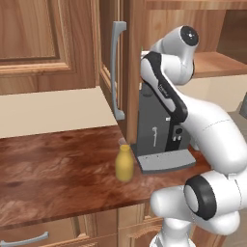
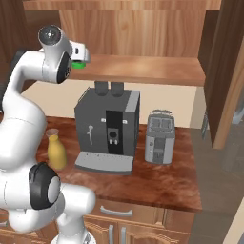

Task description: There is a tray on the dining counter. Grab the cup, mug, and pitcher and place them on the tray. The pitcher may be placed next to the tray if it cannot fit the tray.

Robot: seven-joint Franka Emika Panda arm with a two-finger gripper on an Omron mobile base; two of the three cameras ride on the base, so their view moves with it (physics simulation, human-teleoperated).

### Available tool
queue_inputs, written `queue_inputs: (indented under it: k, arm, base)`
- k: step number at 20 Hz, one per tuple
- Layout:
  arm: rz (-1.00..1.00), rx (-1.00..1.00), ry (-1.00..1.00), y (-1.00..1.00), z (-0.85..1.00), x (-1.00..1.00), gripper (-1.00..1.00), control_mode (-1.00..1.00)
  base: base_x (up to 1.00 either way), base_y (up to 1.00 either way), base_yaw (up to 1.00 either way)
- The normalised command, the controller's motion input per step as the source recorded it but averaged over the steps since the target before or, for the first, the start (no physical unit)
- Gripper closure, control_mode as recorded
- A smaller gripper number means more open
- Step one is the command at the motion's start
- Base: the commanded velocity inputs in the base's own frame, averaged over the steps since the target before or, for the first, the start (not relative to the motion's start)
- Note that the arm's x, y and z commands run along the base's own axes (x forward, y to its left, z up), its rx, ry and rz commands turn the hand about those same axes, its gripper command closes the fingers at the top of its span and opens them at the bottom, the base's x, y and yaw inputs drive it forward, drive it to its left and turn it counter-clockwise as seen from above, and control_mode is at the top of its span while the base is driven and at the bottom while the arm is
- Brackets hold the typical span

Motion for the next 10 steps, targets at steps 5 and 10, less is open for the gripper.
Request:
queue_inputs:
  k: [5, 10]
  arm:
    - [0.00, 0.00, 0.00, 0.03, 0.00, 0.26, -1.00, -1.00]
    - [0.00, 0.00, 0.00, 0.06, 0.00, 0.20, -1.00, -1.00]
  base:
    - [0.00, 0.00, 0.00]
    - [0.00, 0.00, 0.00]
